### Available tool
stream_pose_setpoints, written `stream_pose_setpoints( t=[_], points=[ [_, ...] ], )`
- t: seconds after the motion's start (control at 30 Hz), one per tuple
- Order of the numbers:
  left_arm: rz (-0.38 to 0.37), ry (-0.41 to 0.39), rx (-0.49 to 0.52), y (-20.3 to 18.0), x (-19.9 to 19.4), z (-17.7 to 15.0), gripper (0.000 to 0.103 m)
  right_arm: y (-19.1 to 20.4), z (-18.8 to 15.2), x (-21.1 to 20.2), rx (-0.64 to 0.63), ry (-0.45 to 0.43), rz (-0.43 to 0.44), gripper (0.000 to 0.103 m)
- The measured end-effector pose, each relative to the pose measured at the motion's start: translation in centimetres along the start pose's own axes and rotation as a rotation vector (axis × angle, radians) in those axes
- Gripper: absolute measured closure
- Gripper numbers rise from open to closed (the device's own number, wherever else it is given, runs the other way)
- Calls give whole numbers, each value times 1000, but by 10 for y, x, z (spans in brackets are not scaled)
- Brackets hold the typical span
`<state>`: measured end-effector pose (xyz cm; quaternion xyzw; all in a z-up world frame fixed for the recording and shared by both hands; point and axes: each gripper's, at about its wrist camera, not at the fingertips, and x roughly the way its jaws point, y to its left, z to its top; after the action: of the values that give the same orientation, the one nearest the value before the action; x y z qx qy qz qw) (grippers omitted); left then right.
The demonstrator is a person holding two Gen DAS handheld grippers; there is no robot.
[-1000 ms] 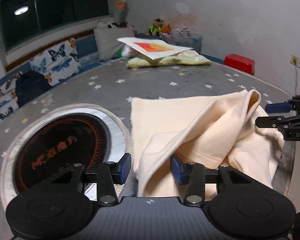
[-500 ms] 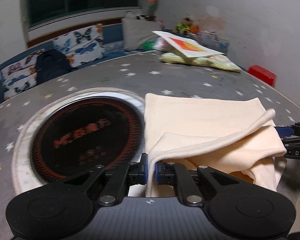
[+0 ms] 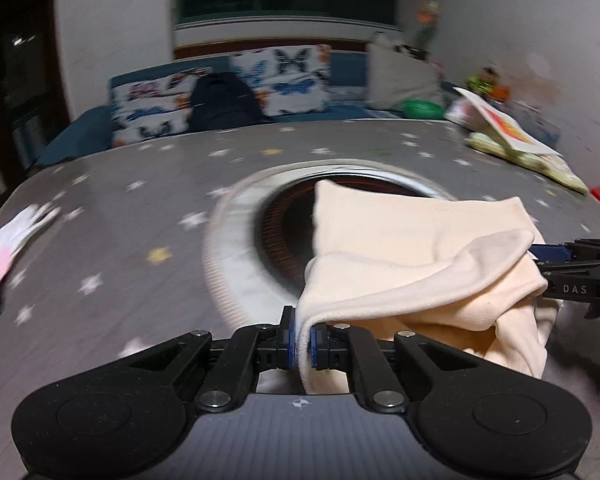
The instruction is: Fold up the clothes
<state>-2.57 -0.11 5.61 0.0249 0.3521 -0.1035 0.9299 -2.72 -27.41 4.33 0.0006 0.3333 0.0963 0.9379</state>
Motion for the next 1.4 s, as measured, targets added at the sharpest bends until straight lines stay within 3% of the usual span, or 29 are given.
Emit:
stream_pose_setpoints(
  t=[0.13, 0.2, 0.27, 0.47, 0.77, 1.03, 1.23, 1.4],
  points=[
    [34, 22, -36, 24, -8, -12, 95, 25, 7, 10, -73, 8, 37, 55],
    [47, 35, -18, 29, -9, -18, 87, 32, 8, 9, -94, 12, 47, 55],
    [58, 29, 19, 27, -12, -23, 80, 37, 8, 5, -112, 14, 51, 55],
    [35, -23, 88, 11, -24, -19, 79, 36, 5, -19, -142, 8, 52, 55],
    [-91, -125, 189, -42, -32, 9, 81, 36, 8, -47, -138, -44, 85, 55],
    [-227, -79, 295, -89, 1, 15, 81, 39, 6, -58, -132, -66, 103, 55],
    [-258, -33, 321, -104, 25, 16, 81, 38, 3, -63, -128, -69, 103, 56],
    [-240, -50, 275, -93, 32, 17, 98, 40, 1, -64, -123, -69, 107, 56]
  ],
)
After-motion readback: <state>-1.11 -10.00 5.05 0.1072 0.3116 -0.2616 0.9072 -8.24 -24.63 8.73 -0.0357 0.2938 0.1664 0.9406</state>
